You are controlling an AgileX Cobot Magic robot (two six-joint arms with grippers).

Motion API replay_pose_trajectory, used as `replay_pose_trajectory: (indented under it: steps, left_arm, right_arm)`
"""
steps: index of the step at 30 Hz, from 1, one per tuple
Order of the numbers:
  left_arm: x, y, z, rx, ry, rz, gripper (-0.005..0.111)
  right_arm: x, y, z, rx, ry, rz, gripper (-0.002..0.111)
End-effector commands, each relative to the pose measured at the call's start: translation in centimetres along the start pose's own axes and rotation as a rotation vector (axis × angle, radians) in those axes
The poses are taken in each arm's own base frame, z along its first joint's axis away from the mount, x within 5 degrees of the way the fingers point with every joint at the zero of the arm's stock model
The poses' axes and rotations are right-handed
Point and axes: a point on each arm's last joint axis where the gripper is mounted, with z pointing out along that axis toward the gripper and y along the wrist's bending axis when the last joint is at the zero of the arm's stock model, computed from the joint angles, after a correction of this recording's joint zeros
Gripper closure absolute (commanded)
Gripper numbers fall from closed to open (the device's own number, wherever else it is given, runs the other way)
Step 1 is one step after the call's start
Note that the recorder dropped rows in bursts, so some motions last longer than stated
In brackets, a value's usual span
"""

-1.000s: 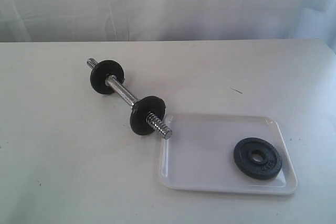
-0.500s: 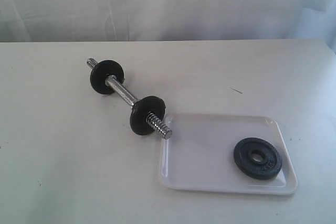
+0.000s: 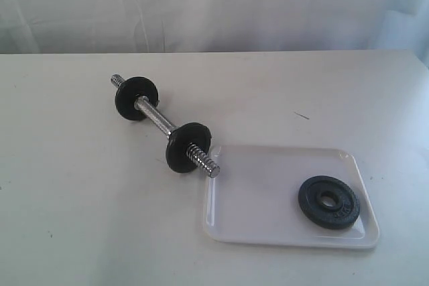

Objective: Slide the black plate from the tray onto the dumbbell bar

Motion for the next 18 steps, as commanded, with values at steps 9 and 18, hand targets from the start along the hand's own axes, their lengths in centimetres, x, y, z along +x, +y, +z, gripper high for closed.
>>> replay_pose_trajectory:
  steps: [9, 18]
  left_arm:
    - [-3.8, -1.0, 7.2, 0.102, 0.342, 0.046, 0.107]
    - [-3.2, -2.3, 15.4, 0.248, 0.607, 0.201, 0.107]
  right_arm:
    - [-2.4, 0.6, 7.6, 0.093, 0.507, -0.165, 0.108]
    - [0.3, 1.1, 14.3, 0.005, 0.836, -0.148, 0.108]
